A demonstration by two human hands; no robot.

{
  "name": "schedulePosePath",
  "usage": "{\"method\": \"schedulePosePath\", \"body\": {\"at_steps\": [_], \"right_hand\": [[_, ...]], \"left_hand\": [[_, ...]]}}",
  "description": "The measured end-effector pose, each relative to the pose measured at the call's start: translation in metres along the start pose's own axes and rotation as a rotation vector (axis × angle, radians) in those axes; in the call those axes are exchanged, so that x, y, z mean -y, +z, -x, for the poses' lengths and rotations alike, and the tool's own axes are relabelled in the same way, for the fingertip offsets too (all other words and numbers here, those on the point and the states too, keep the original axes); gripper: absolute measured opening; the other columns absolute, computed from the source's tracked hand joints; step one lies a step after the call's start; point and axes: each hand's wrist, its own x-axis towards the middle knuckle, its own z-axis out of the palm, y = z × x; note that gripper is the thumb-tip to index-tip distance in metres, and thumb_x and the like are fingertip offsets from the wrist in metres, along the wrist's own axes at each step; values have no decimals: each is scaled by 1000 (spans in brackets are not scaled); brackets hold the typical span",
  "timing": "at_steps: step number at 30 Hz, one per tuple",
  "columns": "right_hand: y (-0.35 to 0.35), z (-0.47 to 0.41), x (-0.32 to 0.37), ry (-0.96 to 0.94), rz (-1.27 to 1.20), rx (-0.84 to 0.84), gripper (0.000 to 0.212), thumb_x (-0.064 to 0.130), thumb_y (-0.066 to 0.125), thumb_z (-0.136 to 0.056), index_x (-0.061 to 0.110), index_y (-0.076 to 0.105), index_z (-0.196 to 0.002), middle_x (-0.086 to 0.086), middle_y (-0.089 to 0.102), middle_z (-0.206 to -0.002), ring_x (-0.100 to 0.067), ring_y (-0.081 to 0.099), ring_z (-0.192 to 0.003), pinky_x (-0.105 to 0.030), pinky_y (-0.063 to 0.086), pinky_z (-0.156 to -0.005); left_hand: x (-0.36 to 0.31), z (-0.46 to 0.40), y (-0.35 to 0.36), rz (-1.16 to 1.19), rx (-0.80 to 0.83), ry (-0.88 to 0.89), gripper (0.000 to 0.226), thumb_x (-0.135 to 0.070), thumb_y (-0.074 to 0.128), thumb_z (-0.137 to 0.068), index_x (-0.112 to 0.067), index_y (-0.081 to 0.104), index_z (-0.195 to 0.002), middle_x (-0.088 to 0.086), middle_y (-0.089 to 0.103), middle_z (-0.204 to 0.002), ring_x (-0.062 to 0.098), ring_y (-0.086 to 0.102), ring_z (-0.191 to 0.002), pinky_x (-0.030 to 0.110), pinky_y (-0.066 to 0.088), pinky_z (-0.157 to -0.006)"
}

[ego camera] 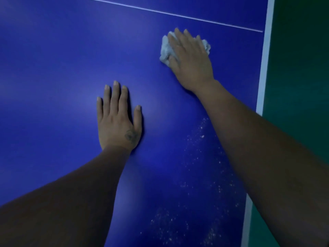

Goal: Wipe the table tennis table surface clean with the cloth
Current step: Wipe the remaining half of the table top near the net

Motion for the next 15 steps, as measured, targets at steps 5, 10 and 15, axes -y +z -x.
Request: {"method": "schedulePosePath", "body": {"at_steps": [5,10,15], "right_hand": [[-17,2,-83,215,0,-31,64,44,21,-110,21,22,-169,-6,22,-177,-31,18,-163,-57,9,-132],[-14,87,-83,377,-86,-80,60,43,21,-113,23,24,-170,-5,21,-177,-29,16,-164,-57,9,-133],[6,195,-33,394,-81,-59,62,49,28,-115,19,25,-169,-5,18,-178,-29,11,-165,-53,6,-134]], "left_hand": [[-1,-1,1,-11,-5,2,66,-45,37,-110,-11,30,-166,5,20,-176,25,8,-165,52,9,-133],[-1,-1,2,-10,-9,1,65,-44,39,-110,-11,31,-166,7,21,-176,25,9,-165,51,8,-133],[-2,-2,2,-7,7,3,66,-44,38,-110,-10,30,-166,7,19,-176,26,8,-165,52,7,-133]]}}
